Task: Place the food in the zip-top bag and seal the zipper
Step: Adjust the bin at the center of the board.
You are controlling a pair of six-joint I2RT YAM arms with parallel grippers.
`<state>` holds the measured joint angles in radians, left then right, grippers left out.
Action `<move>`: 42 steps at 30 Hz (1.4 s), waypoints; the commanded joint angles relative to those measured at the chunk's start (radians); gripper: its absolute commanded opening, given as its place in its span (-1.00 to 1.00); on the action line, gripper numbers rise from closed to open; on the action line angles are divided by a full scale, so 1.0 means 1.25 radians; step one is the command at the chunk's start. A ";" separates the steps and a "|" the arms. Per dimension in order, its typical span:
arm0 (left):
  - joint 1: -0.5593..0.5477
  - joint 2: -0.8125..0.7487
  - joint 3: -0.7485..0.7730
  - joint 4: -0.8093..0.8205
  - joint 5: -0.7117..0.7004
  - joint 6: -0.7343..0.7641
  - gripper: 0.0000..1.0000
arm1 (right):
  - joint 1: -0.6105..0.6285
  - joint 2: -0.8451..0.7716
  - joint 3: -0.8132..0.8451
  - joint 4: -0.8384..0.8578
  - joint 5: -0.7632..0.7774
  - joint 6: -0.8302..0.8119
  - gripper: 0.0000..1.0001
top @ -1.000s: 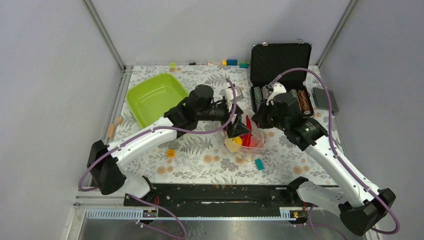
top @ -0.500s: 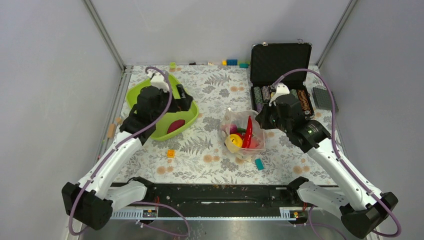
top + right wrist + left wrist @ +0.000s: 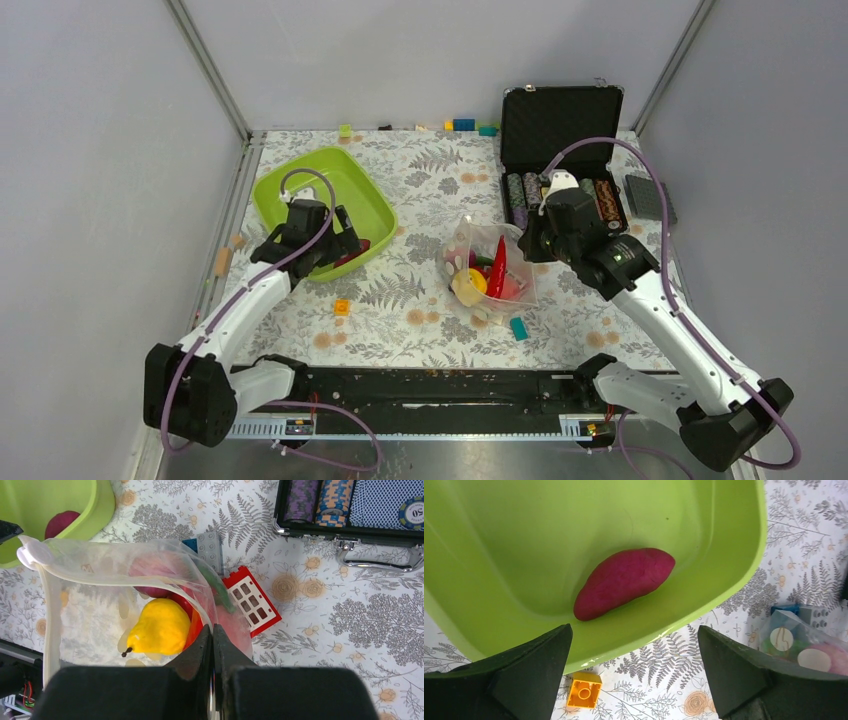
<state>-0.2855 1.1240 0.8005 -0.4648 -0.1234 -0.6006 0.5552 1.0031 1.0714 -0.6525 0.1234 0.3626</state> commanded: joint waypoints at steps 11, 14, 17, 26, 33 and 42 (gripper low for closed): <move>-0.033 0.213 -0.082 0.463 0.564 -0.046 0.97 | -0.010 0.024 0.033 -0.033 -0.002 0.013 -1.00; -0.112 0.289 -0.011 0.492 0.519 -0.041 0.97 | -0.011 0.014 0.028 -0.034 0.003 0.011 -1.00; -0.159 0.369 0.082 0.520 0.448 -0.056 0.98 | -0.013 0.004 0.023 -0.035 0.001 0.012 -1.00; -0.142 0.545 0.396 0.388 0.216 0.022 0.98 | -0.016 0.009 0.029 -0.033 0.022 0.015 -1.00; -0.057 0.618 0.551 0.207 0.271 0.197 0.98 | -0.020 0.014 0.027 -0.021 0.016 0.015 -1.00; -0.031 0.545 0.593 -0.111 0.436 0.853 0.97 | -0.026 0.031 0.033 -0.021 0.022 -0.011 -1.00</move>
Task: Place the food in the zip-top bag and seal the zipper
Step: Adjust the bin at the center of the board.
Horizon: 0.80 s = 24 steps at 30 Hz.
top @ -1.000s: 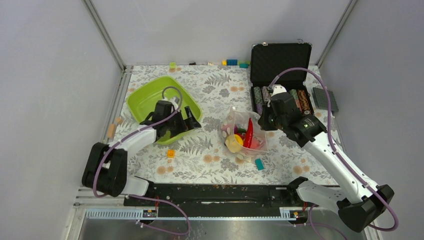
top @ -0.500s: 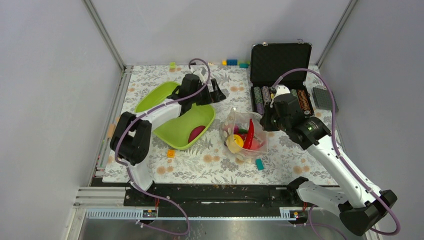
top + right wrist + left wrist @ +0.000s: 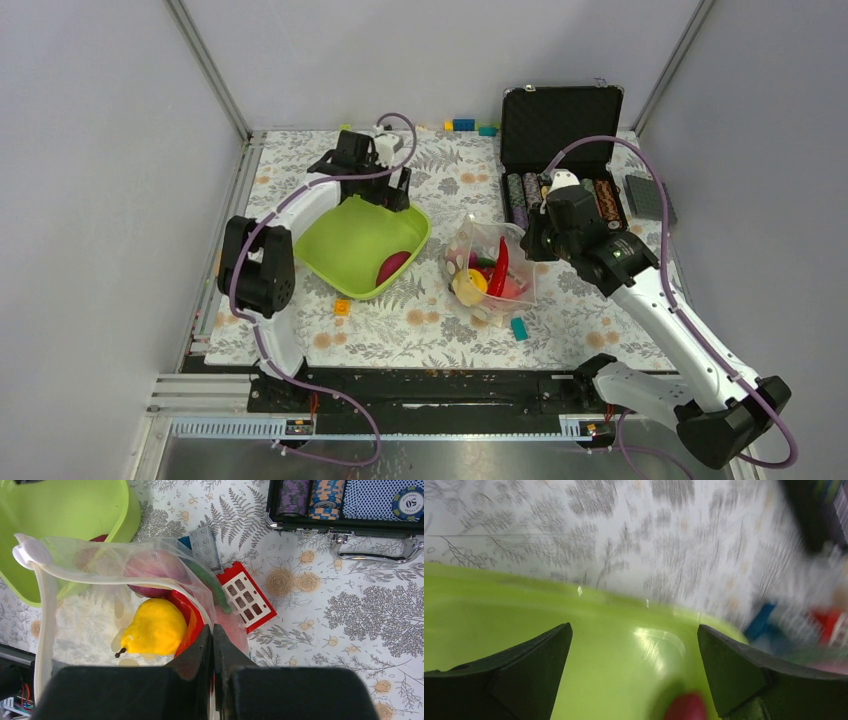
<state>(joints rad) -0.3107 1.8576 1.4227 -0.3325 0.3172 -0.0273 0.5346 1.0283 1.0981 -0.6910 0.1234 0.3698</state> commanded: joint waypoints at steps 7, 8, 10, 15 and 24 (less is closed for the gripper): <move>-0.027 -0.026 0.162 -0.294 -0.064 0.770 0.97 | -0.015 0.021 0.016 -0.003 0.024 -0.021 -1.00; -0.034 -0.038 0.137 -0.257 -0.069 0.816 0.97 | -0.016 0.025 0.016 -0.005 0.019 -0.018 -1.00; -0.048 -0.057 0.087 -0.168 -0.052 0.896 0.98 | -0.017 0.034 0.015 -0.009 0.006 -0.011 -1.00; -0.078 0.010 0.173 -0.228 -0.008 0.998 0.97 | -0.019 0.056 0.030 -0.026 -0.023 -0.010 -1.00; -0.096 0.138 0.309 -0.379 -0.011 1.098 0.85 | -0.019 0.081 0.083 -0.093 -0.003 -0.040 -1.00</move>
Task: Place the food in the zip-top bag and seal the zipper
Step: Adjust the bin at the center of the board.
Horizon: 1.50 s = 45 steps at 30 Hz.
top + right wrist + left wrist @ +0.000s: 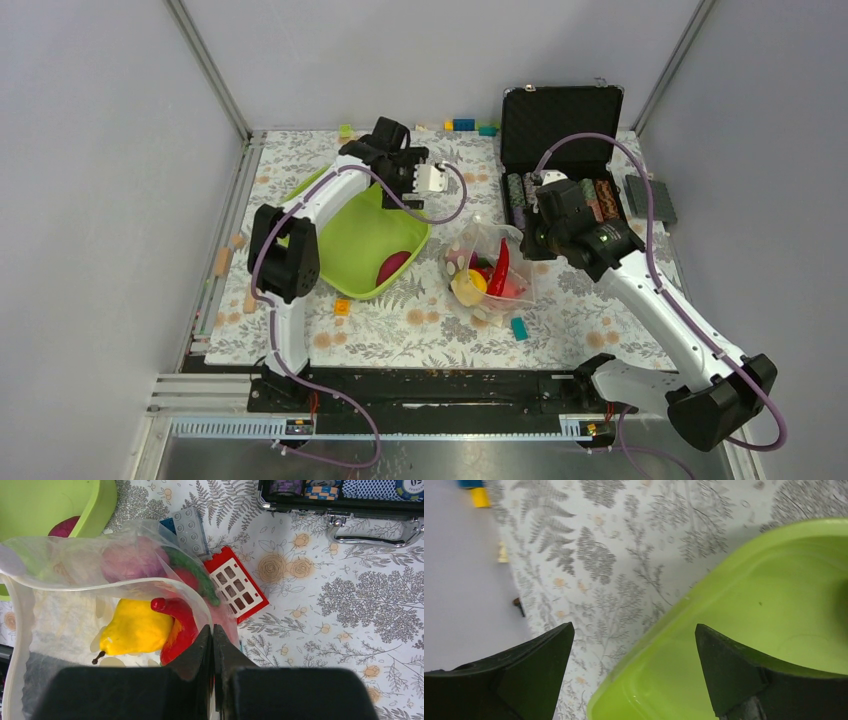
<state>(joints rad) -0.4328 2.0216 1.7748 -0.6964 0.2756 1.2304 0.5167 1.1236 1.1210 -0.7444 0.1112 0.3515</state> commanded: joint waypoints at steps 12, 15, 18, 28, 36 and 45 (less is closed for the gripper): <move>-0.001 0.108 0.098 -0.107 0.023 0.083 0.44 | -0.005 0.032 0.081 -0.072 -0.021 -0.021 -1.00; 0.002 0.106 0.100 -0.107 0.028 0.078 0.08 | -0.005 0.044 0.103 -0.097 0.014 -0.033 -1.00; 0.006 0.108 0.097 -0.106 0.017 0.067 -0.20 | -0.005 0.043 0.116 -0.102 0.011 -0.037 -1.00; 0.029 0.098 0.047 -0.080 -0.013 -0.025 -0.63 | -0.005 0.033 0.116 -0.093 0.018 -0.031 -1.00; 0.104 0.047 -0.020 0.035 -0.040 -0.152 -0.77 | -0.005 0.007 0.106 -0.085 0.012 -0.017 -1.00; 0.221 0.045 -0.044 0.133 -0.103 -0.319 -0.91 | -0.005 -0.002 0.102 -0.062 0.005 -0.012 -1.00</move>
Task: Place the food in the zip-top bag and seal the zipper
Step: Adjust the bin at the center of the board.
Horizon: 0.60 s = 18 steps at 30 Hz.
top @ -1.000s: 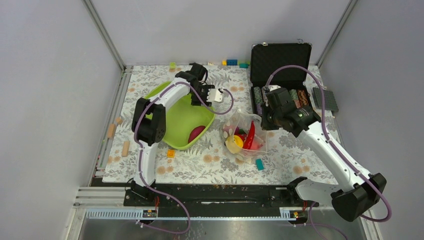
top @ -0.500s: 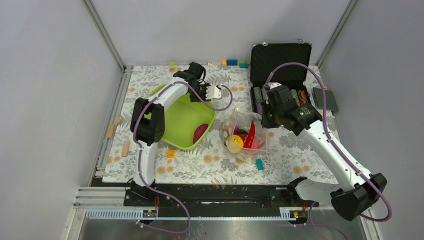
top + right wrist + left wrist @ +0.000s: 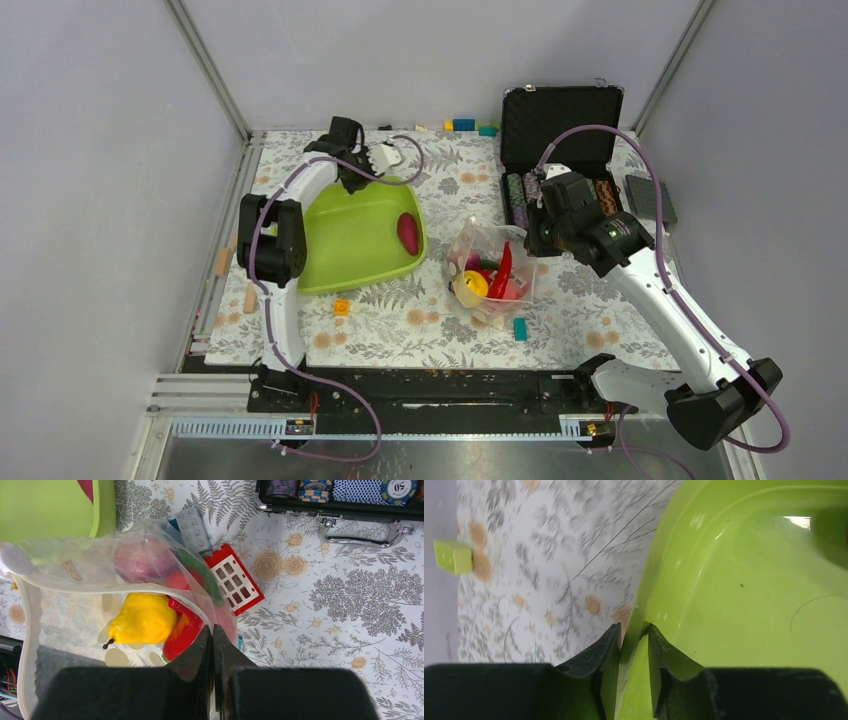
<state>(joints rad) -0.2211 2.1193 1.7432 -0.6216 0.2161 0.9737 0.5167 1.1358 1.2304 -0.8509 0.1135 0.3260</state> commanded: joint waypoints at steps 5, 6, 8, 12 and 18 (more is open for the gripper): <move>0.116 -0.033 -0.013 0.113 -0.109 -0.231 -0.81 | -0.005 -0.007 0.016 0.040 -0.013 0.010 -1.00; 0.125 -0.035 -0.011 0.108 -0.113 -0.249 -0.79 | -0.005 -0.006 0.015 0.044 -0.018 0.010 -1.00; 0.136 -0.050 -0.023 0.101 -0.112 -0.275 -0.68 | -0.005 -0.005 0.012 0.049 -0.026 0.009 -1.00; 0.138 -0.107 -0.054 0.094 -0.067 -0.305 0.13 | -0.005 -0.004 0.012 0.051 -0.036 -0.001 -1.00; 0.134 -0.232 -0.074 0.048 0.181 -0.380 0.97 | -0.005 -0.010 -0.006 0.065 -0.073 -0.001 -1.00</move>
<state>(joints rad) -0.0437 1.9999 1.6516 -0.5507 0.1860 0.5869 0.5167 1.1358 1.2301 -0.8165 0.0612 0.3290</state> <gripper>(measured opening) 0.976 0.044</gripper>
